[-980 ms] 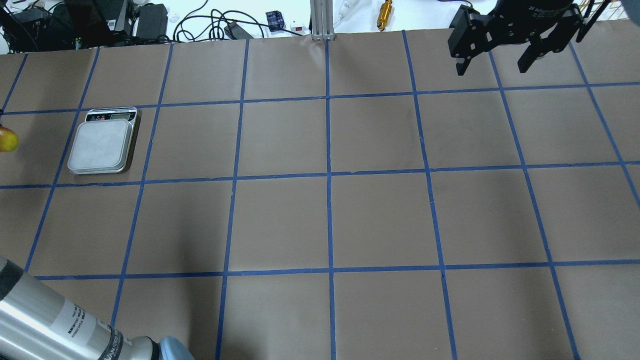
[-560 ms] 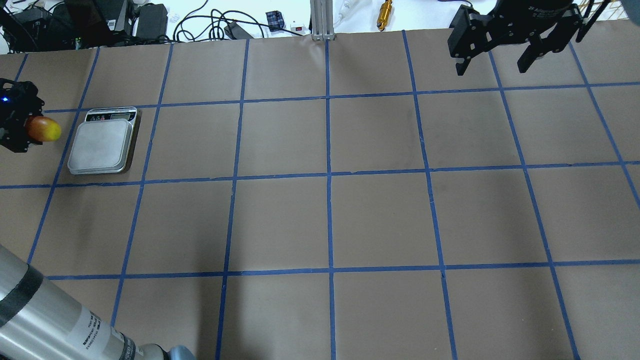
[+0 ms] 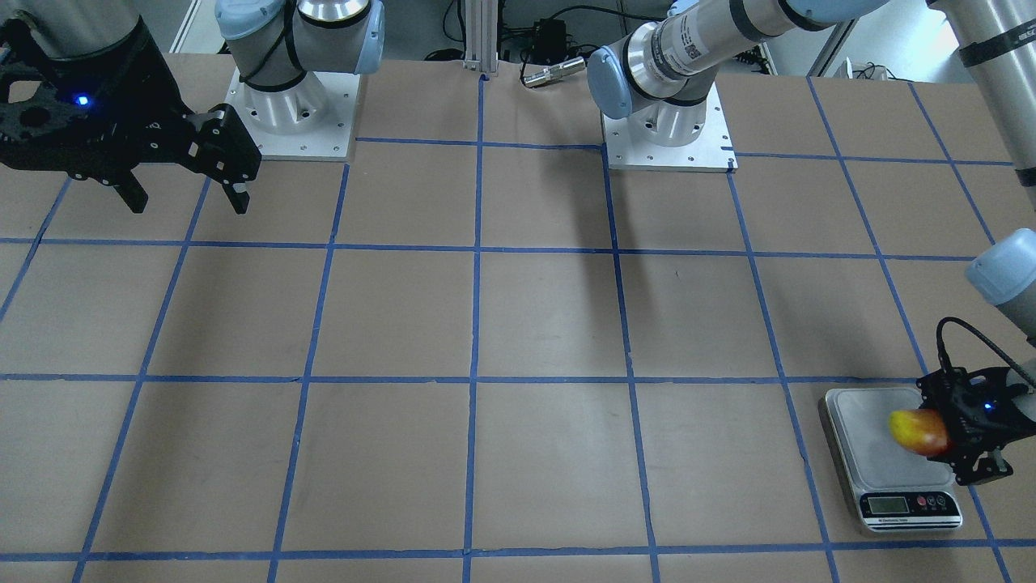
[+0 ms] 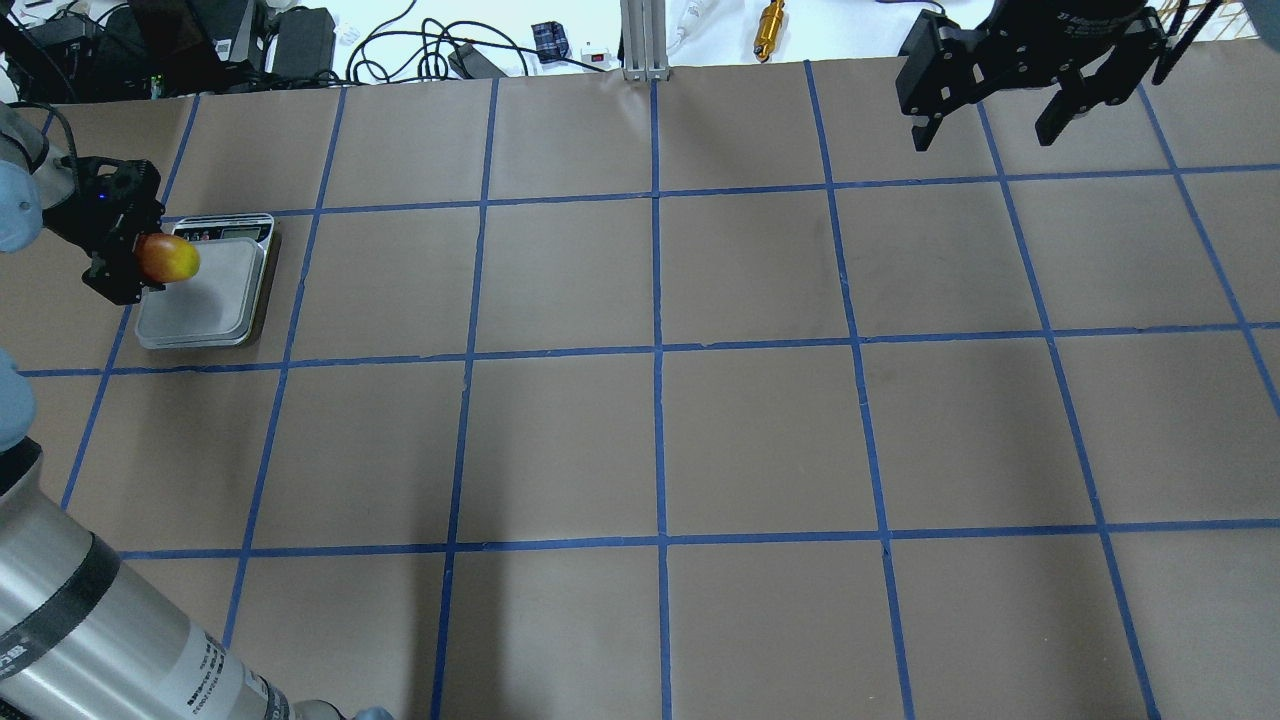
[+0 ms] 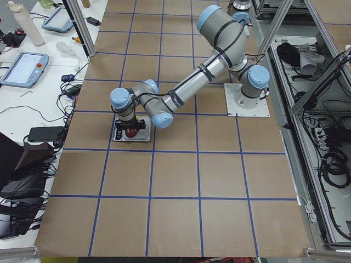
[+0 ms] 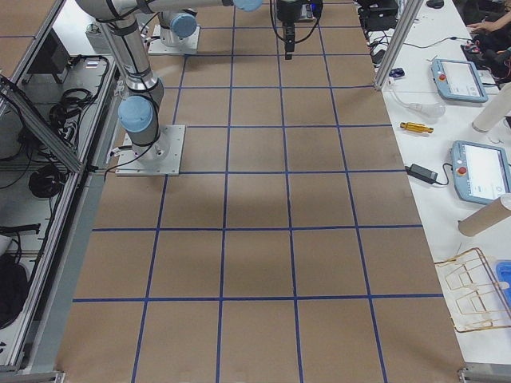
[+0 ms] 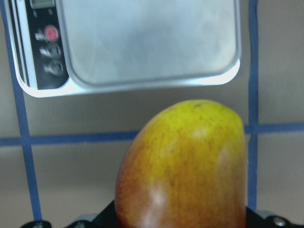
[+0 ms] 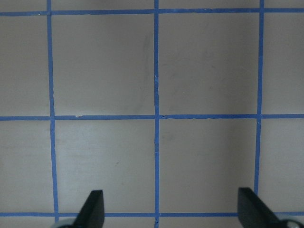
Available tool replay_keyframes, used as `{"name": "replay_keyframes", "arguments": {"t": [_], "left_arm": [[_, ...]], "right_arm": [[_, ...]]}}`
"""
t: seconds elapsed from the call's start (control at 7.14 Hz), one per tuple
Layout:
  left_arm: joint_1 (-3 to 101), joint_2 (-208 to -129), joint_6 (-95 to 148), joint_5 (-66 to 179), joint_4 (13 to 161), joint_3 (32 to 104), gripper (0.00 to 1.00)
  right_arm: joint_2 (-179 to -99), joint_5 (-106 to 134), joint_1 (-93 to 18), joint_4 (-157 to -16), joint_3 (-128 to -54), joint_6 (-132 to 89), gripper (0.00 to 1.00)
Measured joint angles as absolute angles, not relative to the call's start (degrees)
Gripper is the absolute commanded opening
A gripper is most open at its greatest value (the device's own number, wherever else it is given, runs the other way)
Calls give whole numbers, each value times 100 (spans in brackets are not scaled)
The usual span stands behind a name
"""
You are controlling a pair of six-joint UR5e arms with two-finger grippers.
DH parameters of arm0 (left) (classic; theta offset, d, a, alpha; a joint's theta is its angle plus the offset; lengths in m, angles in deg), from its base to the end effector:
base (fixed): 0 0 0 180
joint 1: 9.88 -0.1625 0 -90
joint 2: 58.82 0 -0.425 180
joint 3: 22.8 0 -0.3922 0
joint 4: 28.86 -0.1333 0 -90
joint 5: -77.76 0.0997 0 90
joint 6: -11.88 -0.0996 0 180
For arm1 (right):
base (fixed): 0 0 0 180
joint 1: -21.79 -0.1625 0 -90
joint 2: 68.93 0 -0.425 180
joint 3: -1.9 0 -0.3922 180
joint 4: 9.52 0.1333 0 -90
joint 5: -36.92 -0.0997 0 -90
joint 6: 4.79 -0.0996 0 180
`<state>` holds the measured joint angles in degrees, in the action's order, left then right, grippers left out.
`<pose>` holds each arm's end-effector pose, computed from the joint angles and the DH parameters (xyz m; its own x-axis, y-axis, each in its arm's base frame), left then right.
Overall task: Weigh mango
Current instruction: 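Lower the mango onto the white scale platform with the left gripper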
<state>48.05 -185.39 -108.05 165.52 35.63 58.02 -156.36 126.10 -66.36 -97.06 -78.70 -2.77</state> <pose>0.2543 -0.6642 0.2207 -0.0378 0.9992 0.0089 0.9980 0.0382 -0.0502 0.1180 -0.5196 0.5420 -0.9999 -0.0040 -0.0116 -0.0031 0.9971 -0.0767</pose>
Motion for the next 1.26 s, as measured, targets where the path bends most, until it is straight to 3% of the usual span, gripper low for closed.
{"name": "replay_keyframes", "arguments": {"t": [0.28, 0.42, 0.56, 1.26], "left_arm": [[4875, -18561, -10793, 16501, 3317, 5992, 0], [4880, -18574, -10797, 16484, 3180, 6067, 54], [4881, -18593, -10799, 16472, 3122, 6099, 100], [4881, -18379, -10746, 16491, 3403, 6061, 100]], "right_arm": [[-15635, 12607, -6636, -9706, -7870, -277, 100], [-15634, 12607, -6637, -9706, -7870, -277, 100], [-15634, 12610, -6637, -9706, -7870, -277, 100], [-15635, 12609, -6635, -9706, -7870, -277, 100]]}}
